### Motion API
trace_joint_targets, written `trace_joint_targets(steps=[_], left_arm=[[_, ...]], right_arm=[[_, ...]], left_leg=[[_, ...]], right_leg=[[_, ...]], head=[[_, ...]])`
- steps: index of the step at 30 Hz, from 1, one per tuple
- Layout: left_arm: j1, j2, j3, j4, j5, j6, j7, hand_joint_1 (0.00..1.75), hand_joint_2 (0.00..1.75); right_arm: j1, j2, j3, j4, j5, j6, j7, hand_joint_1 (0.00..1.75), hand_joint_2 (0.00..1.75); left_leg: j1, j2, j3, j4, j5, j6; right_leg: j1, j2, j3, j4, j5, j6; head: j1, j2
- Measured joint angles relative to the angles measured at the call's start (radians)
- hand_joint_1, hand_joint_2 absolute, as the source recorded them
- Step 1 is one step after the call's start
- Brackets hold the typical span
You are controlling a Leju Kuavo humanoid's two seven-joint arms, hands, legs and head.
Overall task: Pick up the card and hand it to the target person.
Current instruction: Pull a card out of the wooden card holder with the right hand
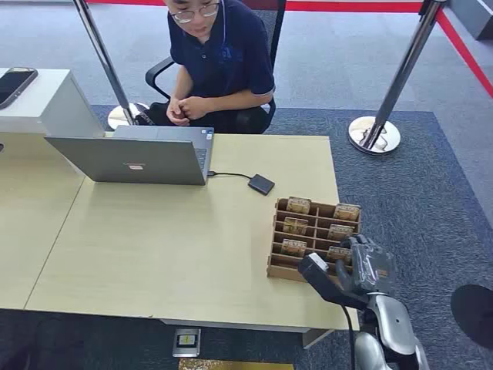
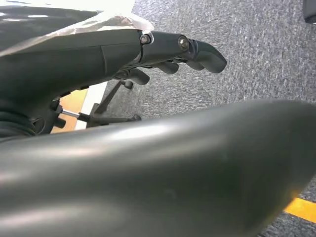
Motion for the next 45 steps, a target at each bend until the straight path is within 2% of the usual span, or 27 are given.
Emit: trace_joint_targets(steps=[6, 13, 18, 26, 45], left_arm=[[0.000, -0.004, 0.000, 0.000, 0.004, 0.000, 0.006, 0.00, 0.00], [0.000, -0.004, 0.000, 0.000, -0.002, -0.001, 0.012, 0.00, 0.00], [0.000, -0.004, -0.001, 0.000, -0.005, -0.002, 0.013, 0.00, 0.00], [0.000, -0.004, -0.005, 0.000, -0.009, -0.007, 0.009, 0.00, 0.00], [0.000, -0.004, -0.006, 0.000, -0.014, -0.009, 0.004, 0.00, 0.00]], right_arm=[[-0.009, 0.000, 0.007, 0.009, -0.003, 0.004, -0.001, 0.88, 1.75], [-0.020, 0.000, 0.014, 0.022, -0.015, 0.005, -0.002, 1.17, 1.75], [-0.020, 0.000, 0.016, 0.022, -0.024, 0.005, -0.005, 1.24, 1.75], [-0.009, -0.001, 0.016, 0.017, -0.038, -0.004, -0.002, 1.30, 1.75], [0.007, 0.002, 0.016, -0.006, -0.032, -0.007, 0.013, 1.29, 1.75]], left_leg=[[0.000, 0.000, 0.000, 0.000, 0.000, 0.000], [0.000, 0.000, 0.000, 0.000, 0.000, 0.000], [0.000, 0.000, 0.000, 0.000, 0.000, 0.000], [0.000, 0.000, 0.001, 0.000, 0.000, 0.000], [0.000, 0.000, 0.001, 0.000, 0.000, 0.000]], right_leg=[[0.000, 0.000, 0.000, 0.000, 0.000, 0.000], [0.000, 0.000, 0.000, 0.000, 0.000, 0.000], [0.000, 0.000, 0.000, 0.000, 0.000, 0.000], [0.000, 0.000, 0.001, 0.000, 0.000, 0.000], [0.000, 0.000, 0.001, 0.000, 0.000, 0.000]], head=[[0.000, 0.000], [0.000, 0.000], [0.000, 0.000], [0.000, 0.000], [0.000, 0.000]])
